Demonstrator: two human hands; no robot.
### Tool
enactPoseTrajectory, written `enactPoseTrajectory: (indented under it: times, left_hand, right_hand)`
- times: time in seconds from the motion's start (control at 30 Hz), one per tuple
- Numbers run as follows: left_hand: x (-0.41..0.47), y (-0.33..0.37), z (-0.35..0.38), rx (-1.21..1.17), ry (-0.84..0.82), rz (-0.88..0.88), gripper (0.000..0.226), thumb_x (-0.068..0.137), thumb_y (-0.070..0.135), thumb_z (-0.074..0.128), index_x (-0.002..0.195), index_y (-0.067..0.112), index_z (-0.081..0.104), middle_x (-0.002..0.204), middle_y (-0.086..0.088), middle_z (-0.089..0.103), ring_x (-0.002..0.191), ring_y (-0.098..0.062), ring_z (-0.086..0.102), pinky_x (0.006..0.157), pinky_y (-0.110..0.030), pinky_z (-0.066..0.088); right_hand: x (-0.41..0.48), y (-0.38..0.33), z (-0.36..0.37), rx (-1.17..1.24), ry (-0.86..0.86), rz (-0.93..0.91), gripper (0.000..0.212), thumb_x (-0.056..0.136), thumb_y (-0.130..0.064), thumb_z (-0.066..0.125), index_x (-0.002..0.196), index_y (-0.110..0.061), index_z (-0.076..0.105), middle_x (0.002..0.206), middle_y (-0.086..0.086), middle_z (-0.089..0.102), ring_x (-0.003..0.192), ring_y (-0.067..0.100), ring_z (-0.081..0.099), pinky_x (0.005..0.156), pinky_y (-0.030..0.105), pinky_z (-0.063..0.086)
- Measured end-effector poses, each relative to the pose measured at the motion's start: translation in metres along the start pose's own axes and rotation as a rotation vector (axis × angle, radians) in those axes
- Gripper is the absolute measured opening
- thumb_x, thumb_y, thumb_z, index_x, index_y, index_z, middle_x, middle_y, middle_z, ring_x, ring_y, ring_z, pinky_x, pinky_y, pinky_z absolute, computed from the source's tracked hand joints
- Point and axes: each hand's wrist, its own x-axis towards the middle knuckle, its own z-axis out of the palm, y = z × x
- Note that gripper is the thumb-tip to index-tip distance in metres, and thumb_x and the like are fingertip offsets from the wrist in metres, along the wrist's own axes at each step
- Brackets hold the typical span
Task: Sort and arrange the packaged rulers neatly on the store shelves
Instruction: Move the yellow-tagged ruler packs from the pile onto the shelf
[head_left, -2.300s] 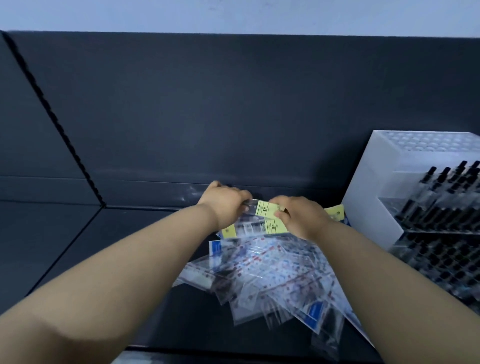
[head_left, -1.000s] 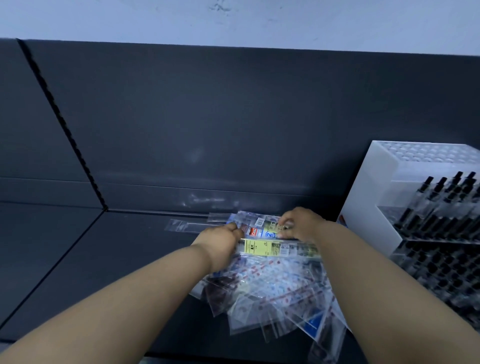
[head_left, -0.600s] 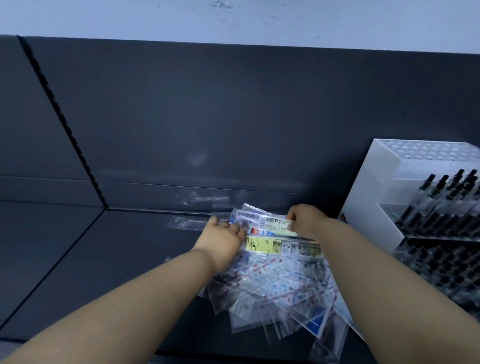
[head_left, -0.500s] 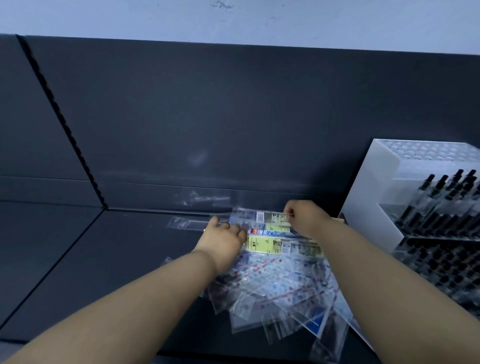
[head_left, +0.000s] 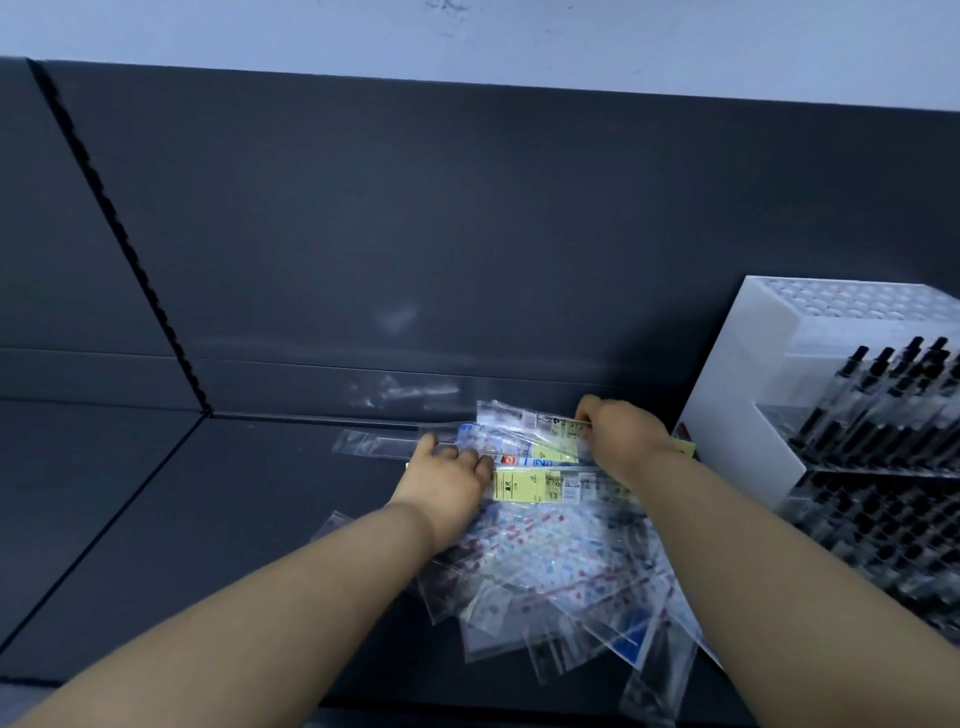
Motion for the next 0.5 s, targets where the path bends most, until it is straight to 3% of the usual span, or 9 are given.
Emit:
enactPoseTrajectory:
  times: [0.13,0.23,0.3,0.4,0.5]
  left_hand:
    - [0.000,-0.001,0.002,-0.010,-0.010,-0.003,0.066,0.087,0.009,0.050,0.147,0.008,0.022,0.135,-0.009,0.047,0.120,-0.029,0.047,0.109,-0.045,0.018]
    - [0.001,-0.001,0.006,-0.012,0.008,0.001,0.070,0.090,0.016,0.051,0.149,0.008,0.015,0.134,-0.009,0.048,0.119,-0.029,0.048,0.107,-0.045,0.021]
    - [0.003,0.000,0.010,-0.026,0.020,0.000,0.070,0.091,0.021,0.052,0.149,0.009,0.016,0.136,-0.009,0.046,0.120,-0.029,0.047,0.107,-0.045,0.021]
    - [0.003,-0.001,0.012,-0.057,0.044,-0.001,0.066,0.092,0.025,0.052,0.148,0.011,0.019,0.139,-0.009,0.044,0.123,-0.029,0.045,0.108,-0.046,0.019]
    - [-0.001,-0.003,0.012,-0.105,0.072,-0.002,0.058,0.093,0.025,0.047,0.146,0.015,0.026,0.147,-0.011,0.030,0.133,-0.028,0.030,0.108,-0.044,0.018]
  right_hand:
    - [-0.002,-0.004,-0.007,0.020,-0.037,0.025,0.016,0.092,-0.007,0.041,0.101,-0.020,0.043,0.096,0.007,0.057,0.086,0.027,0.053,0.065,0.032,0.040]
    - [0.001,-0.014,-0.005,0.191,-0.069,-0.087,0.007,0.095,-0.014,0.044,0.096,-0.020,0.048,0.098,0.007,0.061,0.086,0.026,0.057,0.073,0.035,0.046]
    - [0.004,-0.028,-0.001,0.272,-0.166,-0.111,0.015,0.094,-0.009,0.045,0.105,-0.014,0.056,0.105,0.007,0.062,0.095,0.025,0.059,0.079,0.032,0.046]
    - [0.014,-0.048,0.007,0.209,-0.254,-0.118,0.016,0.090,-0.011,0.051,0.101,-0.017,0.062,0.104,0.002,0.060,0.097,0.023,0.059,0.082,0.028,0.047]
    - [0.022,-0.064,0.008,0.105,-0.237,-0.167,0.011,0.084,-0.019,0.058,0.087,-0.025,0.067,0.099,-0.004,0.060,0.093,0.022,0.061,0.085,0.034,0.052]
